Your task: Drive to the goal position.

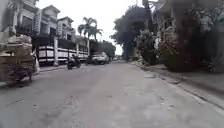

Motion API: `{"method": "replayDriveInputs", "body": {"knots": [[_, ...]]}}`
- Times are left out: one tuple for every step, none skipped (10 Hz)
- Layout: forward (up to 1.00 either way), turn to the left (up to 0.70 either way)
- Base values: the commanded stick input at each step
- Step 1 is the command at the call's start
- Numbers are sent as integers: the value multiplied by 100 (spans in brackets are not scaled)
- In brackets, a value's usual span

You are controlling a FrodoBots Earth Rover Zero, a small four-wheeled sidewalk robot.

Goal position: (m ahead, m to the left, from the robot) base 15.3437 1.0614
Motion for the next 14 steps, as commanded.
{"method": "replayDriveInputs", "body": {"knots": [[100,1],[100,-17],[100,-34],[100,-38],[100,-27],[100,1],[100,2],[100,-30],[100,-16],[100,-4],[100,1],[100,2],[100,2],[100,2]]}}
